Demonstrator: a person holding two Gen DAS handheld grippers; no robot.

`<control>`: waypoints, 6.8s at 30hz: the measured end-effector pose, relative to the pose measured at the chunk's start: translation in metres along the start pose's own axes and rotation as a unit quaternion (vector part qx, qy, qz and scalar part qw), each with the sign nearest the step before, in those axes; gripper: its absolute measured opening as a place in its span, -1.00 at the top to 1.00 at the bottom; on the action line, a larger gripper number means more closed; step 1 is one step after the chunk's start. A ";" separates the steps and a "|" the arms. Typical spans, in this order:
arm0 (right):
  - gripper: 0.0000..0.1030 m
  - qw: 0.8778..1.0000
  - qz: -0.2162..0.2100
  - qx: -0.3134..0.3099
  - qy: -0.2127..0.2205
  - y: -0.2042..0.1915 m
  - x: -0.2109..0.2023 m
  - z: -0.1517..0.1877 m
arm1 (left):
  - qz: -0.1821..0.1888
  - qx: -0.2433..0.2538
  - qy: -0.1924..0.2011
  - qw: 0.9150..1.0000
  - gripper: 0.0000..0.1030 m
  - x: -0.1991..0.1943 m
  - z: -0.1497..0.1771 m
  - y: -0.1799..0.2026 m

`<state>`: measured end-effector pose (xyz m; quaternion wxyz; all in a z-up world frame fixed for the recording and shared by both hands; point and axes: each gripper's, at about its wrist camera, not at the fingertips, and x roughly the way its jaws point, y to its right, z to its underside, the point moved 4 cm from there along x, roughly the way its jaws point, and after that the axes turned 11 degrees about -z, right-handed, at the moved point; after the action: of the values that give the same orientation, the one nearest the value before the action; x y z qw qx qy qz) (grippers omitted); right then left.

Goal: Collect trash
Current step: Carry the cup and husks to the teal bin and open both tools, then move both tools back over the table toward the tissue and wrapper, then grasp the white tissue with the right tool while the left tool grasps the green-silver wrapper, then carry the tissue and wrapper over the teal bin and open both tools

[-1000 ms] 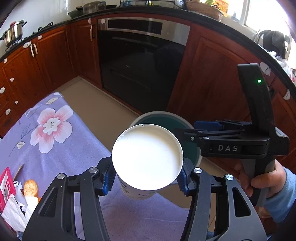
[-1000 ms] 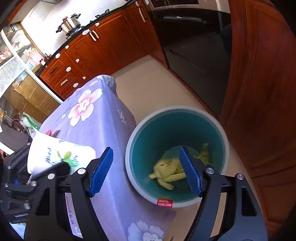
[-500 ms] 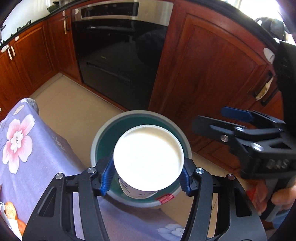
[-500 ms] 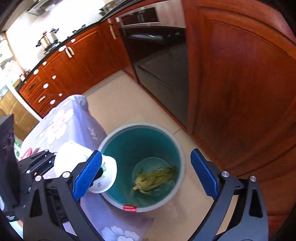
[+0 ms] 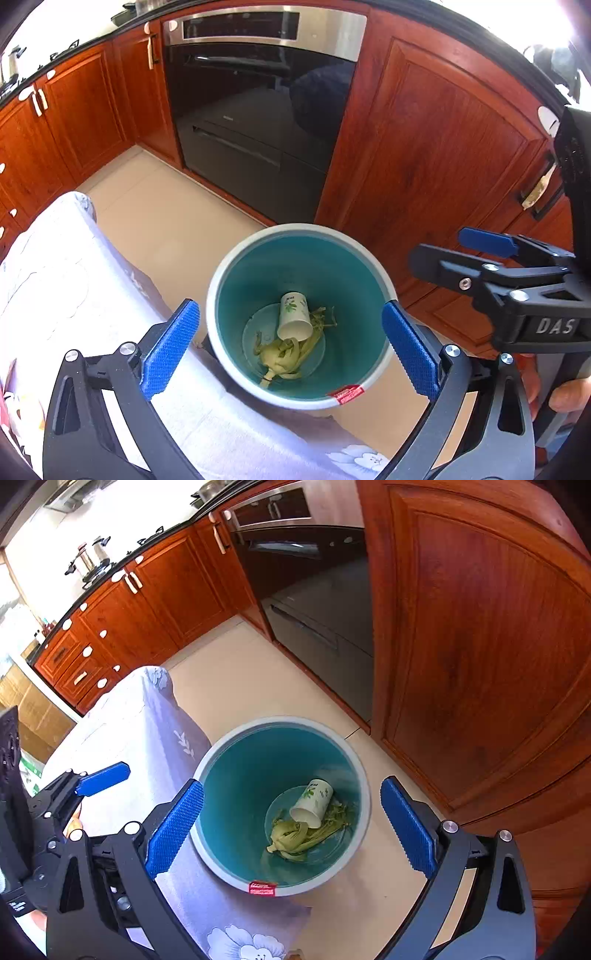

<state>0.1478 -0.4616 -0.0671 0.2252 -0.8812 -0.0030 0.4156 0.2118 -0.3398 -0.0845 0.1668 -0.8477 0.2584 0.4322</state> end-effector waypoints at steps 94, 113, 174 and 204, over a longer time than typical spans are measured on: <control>0.92 0.951 -0.107 -0.260 -0.132 -0.416 0.115 0.142 | -0.194 -0.270 0.014 0.943 -0.92 -0.195 0.289 -0.393; 0.92 0.954 -0.131 -0.257 -0.079 -0.431 0.083 0.115 | -0.184 -0.278 -0.060 0.941 -0.92 -0.133 0.301 -0.449; 0.92 0.998 0.001 -0.042 0.056 -0.056 -0.049 0.026 | -0.012 -0.023 0.031 0.999 0.77 -0.105 0.046 -0.061; 0.74 0.997 -0.006 -0.018 -0.074 0.013 0.054 0.044 | 0.011 -0.027 -0.102 0.994 0.76 0.053 0.040 0.003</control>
<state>0.1488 -0.4453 -0.1360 0.2113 -0.8520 -0.0325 0.4780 0.2103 -0.3375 -0.1512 0.1651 -0.8002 0.2378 0.5252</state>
